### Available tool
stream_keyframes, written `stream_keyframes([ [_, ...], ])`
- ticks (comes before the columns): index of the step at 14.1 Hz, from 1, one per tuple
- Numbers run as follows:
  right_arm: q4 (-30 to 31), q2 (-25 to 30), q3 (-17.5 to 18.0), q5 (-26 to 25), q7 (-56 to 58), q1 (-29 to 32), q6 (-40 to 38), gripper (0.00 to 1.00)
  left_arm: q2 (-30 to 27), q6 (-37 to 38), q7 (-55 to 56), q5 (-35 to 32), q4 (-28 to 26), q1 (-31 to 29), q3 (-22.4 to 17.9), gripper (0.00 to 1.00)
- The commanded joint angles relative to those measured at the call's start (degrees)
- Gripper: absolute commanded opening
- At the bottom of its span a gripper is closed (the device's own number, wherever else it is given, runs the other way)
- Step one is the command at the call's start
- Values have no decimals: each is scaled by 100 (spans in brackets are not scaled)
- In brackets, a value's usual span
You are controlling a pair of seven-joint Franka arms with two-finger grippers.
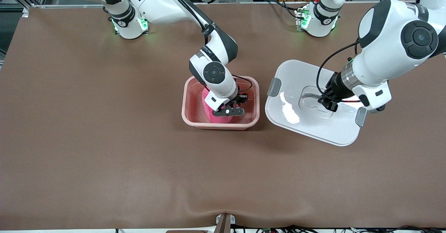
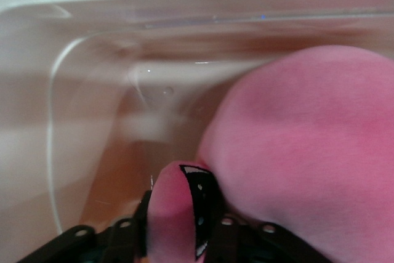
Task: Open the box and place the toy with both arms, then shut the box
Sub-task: 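Lower the pink toy into the pink box base with the right gripper, then open the right gripper and withdraw it while the left gripper moves the lid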
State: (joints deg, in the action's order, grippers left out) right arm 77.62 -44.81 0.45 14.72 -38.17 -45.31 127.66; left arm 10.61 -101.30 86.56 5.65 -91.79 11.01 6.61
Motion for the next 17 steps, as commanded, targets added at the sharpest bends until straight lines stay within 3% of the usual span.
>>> stream_keyframes([
  [1, -98, -2, -54, 4, -16, 5, -92, 100, -200, 49, -157, 129, -137, -55, 7, 0],
  [4, -80, 244, -81, 4, -24, 83, -328, 100, -191, 49, -165, 129, -137, -55, 7, 0],
  [12, -71, 1298, -72, 4, 134, 1330, -1822, 100, -200, 58, -157, 138, -146, -55, 7, 0],
  [17, -63, 1957, -72, 22, 1423, 2358, -2761, 100, -139, -21, -78, 295, -93, 23, 16, 0],
])
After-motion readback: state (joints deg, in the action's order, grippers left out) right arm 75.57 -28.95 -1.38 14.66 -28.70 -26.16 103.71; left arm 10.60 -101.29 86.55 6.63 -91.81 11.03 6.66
